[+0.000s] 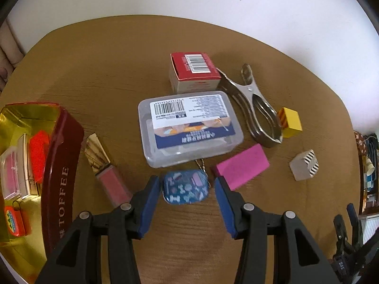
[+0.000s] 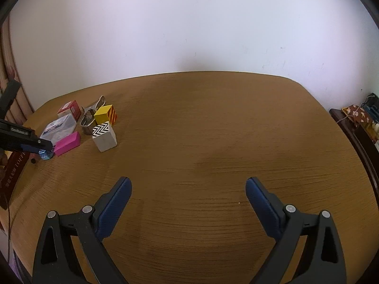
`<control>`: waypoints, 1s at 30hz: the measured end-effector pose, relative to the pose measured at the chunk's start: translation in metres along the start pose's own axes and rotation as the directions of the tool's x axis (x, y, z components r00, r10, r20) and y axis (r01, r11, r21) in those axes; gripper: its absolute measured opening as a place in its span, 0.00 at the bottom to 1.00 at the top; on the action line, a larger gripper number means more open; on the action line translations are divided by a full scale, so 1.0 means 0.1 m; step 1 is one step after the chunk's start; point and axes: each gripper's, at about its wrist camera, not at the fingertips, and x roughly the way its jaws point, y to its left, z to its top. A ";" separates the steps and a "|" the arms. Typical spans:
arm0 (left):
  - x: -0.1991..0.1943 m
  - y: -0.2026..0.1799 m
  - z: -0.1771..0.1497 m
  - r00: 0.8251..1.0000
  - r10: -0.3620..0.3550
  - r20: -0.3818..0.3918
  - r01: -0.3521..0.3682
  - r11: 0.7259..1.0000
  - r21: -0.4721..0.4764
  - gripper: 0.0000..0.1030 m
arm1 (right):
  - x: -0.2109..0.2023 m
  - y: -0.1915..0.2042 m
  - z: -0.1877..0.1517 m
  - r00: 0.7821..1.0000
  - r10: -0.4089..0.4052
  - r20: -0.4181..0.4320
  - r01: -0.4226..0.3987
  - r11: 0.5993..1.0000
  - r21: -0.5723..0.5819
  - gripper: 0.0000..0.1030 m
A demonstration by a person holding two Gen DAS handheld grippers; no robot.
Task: Organize rigid objects
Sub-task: 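Grasp the blue patterned tin with the left tool, then hold the blue tin in the left tool while the right tool grasps the chevron cube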
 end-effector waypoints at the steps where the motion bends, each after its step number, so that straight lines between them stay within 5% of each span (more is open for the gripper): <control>1: 0.04 0.00 0.01 1.000 0.002 -0.006 -0.002 1.000 -0.001 0.48 | 0.01 0.00 0.00 1.000 0.001 -0.003 -0.001 1.000 0.000 0.93; 10: 0.06 0.03 -0.04 0.999 -0.028 0.036 0.029 0.999 -0.016 0.40 | 0.09 0.01 -0.01 0.999 0.009 -0.050 -0.009 1.000 -0.001 0.93; 14: -0.23 0.05 -0.30 0.994 -0.062 0.085 0.063 0.998 -0.015 0.40 | 0.07 0.01 -0.02 0.999 0.017 -0.042 -0.017 1.000 0.002 0.93; 18: -0.53 0.07 -0.61 0.989 -0.088 0.116 0.088 0.996 -0.001 0.40 | -0.02 0.15 0.06 0.988 0.151 -0.015 -0.151 0.988 -0.021 0.93; 22: -0.68 0.18 -0.80 0.986 -0.127 0.104 0.130 0.991 -0.026 0.40 | 0.04 0.53 0.28 0.979 0.199 -0.033 -0.202 0.967 -0.156 0.93; 26: -0.82 0.24 -0.94 0.985 -0.144 0.096 0.148 0.988 -0.042 0.40 | 0.35 0.83 0.52 0.970 0.225 -0.097 -0.242 0.944 -0.227 0.75; 30: -1.03 0.32 -1.10 0.984 -0.126 0.127 0.133 0.990 -0.053 0.40 | 0.59 0.95 0.59 0.968 0.208 -0.143 -0.238 0.942 -0.236 0.75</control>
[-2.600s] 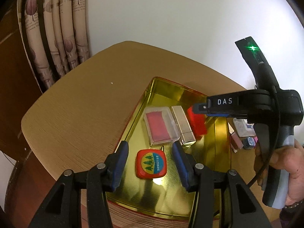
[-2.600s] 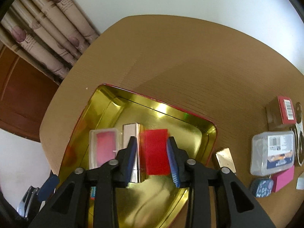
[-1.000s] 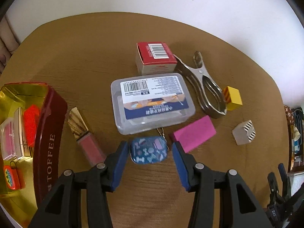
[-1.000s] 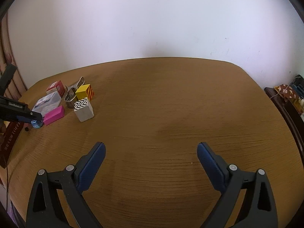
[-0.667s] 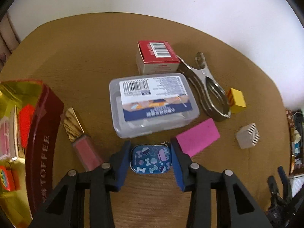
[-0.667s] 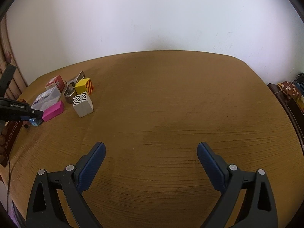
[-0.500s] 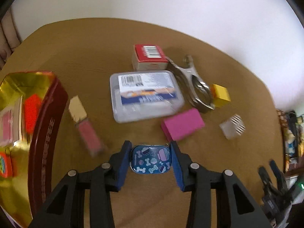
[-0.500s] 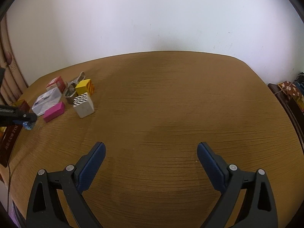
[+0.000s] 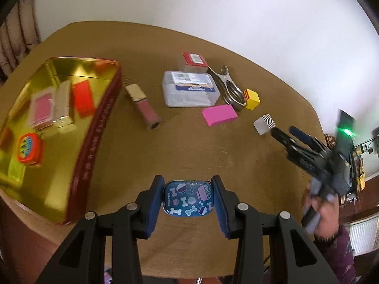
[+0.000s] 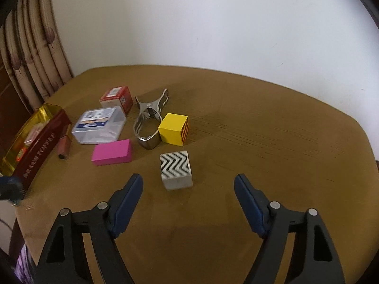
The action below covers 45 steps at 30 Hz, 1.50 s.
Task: Organize rigid objects
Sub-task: 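Hold the blue tin in the left tool while the right tool grasps the chevron cube, then lower blue tin into tray with left tool while right tool places chevron cube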
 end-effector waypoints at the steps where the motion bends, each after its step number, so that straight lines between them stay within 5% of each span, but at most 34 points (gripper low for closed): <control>1: -0.06 0.03 -0.02 1.000 0.003 0.009 -0.003 1.000 -0.006 0.40 | 0.07 0.01 0.03 1.000 -0.003 -0.015 0.003 1.000 -0.003 0.75; 7: -0.47 0.35 -0.02 0.997 0.037 0.064 -0.033 0.997 -0.073 0.40 | 0.31 0.08 0.09 0.998 -0.011 -0.062 0.009 0.999 -0.030 0.70; 9: -0.59 0.50 -0.01 0.995 0.061 0.078 -0.053 0.993 -0.103 0.40 | 0.39 0.12 0.09 0.996 -0.019 -0.083 0.015 0.999 -0.046 0.48; 13: -0.75 0.84 0.02 0.986 0.136 0.098 -0.118 0.979 -0.165 0.40 | 0.46 0.15 0.06 0.994 -0.020 -0.105 0.014 0.998 -0.057 0.26; 18: -0.77 1.21 0.11 0.968 0.233 0.091 -0.214 0.960 -0.183 0.40 | 0.35 0.05 0.04 0.996 0.012 -0.086 -0.013 1.000 -0.012 0.26; 33: 0.13 1.64 0.63 0.965 0.262 0.019 -0.254 0.949 -0.188 0.40 | -0.59 0.44 0.07 0.992 0.102 0.077 -0.100 0.994 -0.034 0.26; 45: -0.03 1.67 0.63 0.944 0.323 0.071 -0.311 0.939 -0.145 0.41 | -0.70 1.44 0.42 0.965 0.255 0.067 -0.240 0.954 -0.177 0.26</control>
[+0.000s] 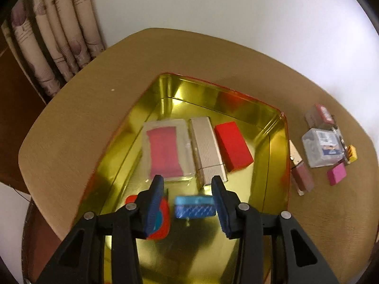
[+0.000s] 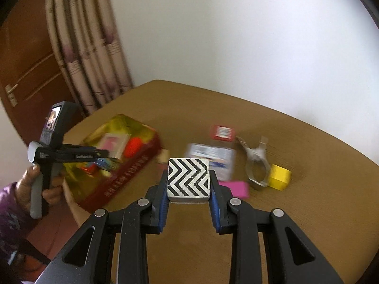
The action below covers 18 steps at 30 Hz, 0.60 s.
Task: Organize rigid objects
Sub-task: 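Lower blue tin into tray with left tool while right tool places chevron cube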
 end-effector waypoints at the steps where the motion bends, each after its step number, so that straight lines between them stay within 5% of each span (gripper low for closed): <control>1: -0.11 0.06 -0.03 1.000 -0.014 0.013 0.015 1.000 -0.027 0.41 | 0.06 0.10 0.06 1.000 0.023 -0.006 -0.023 1.000 -0.012 0.26; 4: -0.53 0.28 -0.27 0.991 -0.028 0.134 0.043 0.993 -0.110 0.44 | 0.31 0.41 0.28 0.994 0.106 -0.036 -0.107 0.994 -0.030 0.26; 6: -0.76 0.39 -0.47 0.980 0.028 0.195 0.000 0.990 -0.142 0.59 | 0.58 0.62 0.44 0.982 0.168 -0.083 -0.171 0.985 -0.031 0.26; 9: -0.98 0.52 -0.77 0.954 0.105 0.282 -0.054 0.981 -0.184 0.59 | 1.07 0.96 0.65 0.961 0.227 -0.155 -0.234 0.972 -0.026 0.26; 18: -0.85 0.73 -0.90 0.963 0.101 0.248 -0.050 0.978 -0.205 0.59 | 2.24 1.59 1.02 0.930 0.183 -0.319 -0.198 0.980 -0.015 0.27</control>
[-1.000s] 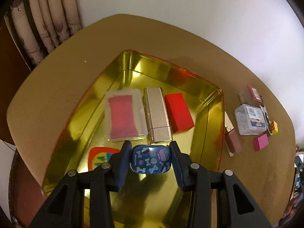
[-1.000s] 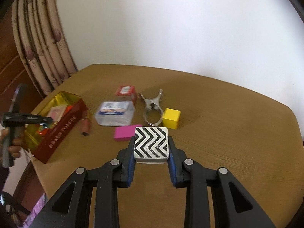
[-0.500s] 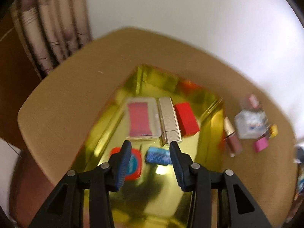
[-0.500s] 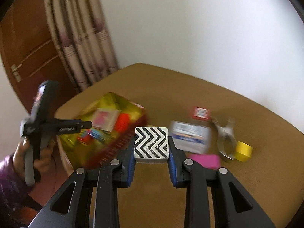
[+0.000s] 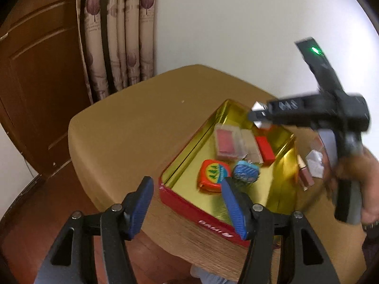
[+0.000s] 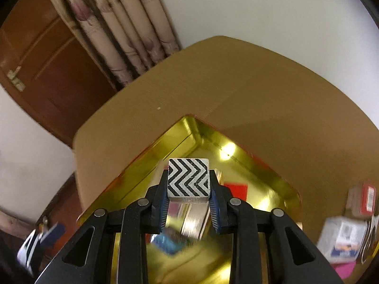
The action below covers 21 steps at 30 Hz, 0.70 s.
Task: Organize rigid objects
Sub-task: 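Lower blue tin into tray with left tool while right tool places chevron cube, then grasp the pink eraser block with the right tool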
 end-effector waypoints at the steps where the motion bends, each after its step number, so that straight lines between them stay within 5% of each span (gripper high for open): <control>1: 0.04 0.00 0.00 1.000 -0.011 -0.013 0.011 1.000 -0.009 0.59 | 0.08 0.01 0.05 1.000 0.001 -0.010 -0.001 1.000 0.010 0.27; 8: 0.13 0.11 0.02 0.996 -0.068 -0.053 0.064 0.996 -0.065 0.59 | 0.40 0.05 0.18 0.999 -0.005 -0.041 0.007 0.998 0.062 0.29; 14: 0.18 0.12 0.02 0.993 -0.077 -0.084 0.071 0.995 -0.073 0.59 | 0.17 0.00 0.14 0.999 0.029 0.040 -0.033 0.994 0.107 0.40; 19: 0.11 -0.01 0.00 0.997 -0.066 -0.047 0.065 0.998 -0.010 0.59 | -0.71 -0.21 -0.64 0.972 -0.023 0.234 -0.005 0.993 0.119 0.44; 21: 0.08 -0.10 -0.02 0.998 -0.054 -0.033 0.056 0.998 0.041 0.59 | -1.03 -0.37 -1.09 0.951 -0.136 0.279 0.101 0.985 0.137 0.64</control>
